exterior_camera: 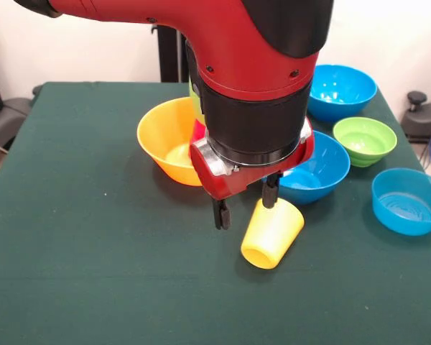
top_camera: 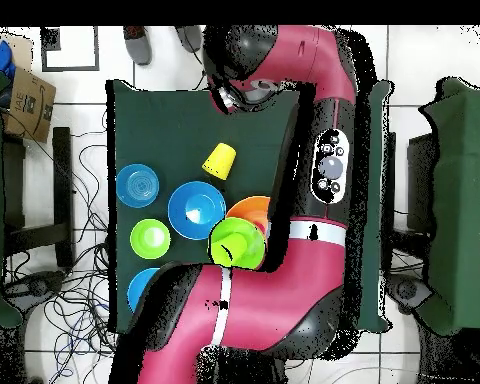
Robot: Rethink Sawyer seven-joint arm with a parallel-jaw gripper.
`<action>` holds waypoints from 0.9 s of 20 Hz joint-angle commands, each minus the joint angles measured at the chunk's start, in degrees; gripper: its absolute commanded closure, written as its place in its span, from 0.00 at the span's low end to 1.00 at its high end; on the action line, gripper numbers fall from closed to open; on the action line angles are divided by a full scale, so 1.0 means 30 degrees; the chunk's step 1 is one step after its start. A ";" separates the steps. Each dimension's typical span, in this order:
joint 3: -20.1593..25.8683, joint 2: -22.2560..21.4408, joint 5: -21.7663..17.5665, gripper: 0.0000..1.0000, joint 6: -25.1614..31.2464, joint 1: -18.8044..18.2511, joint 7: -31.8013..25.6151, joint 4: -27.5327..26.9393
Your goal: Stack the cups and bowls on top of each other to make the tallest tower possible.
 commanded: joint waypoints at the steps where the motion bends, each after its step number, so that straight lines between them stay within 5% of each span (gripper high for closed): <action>1: 0.0357 -0.0669 -0.0017 0.00 0.1503 -0.0332 0.1913 0.1210; 18: 0.0007 -0.0516 0.0972 0.00 0.2106 -0.0003 0.2273 0.2091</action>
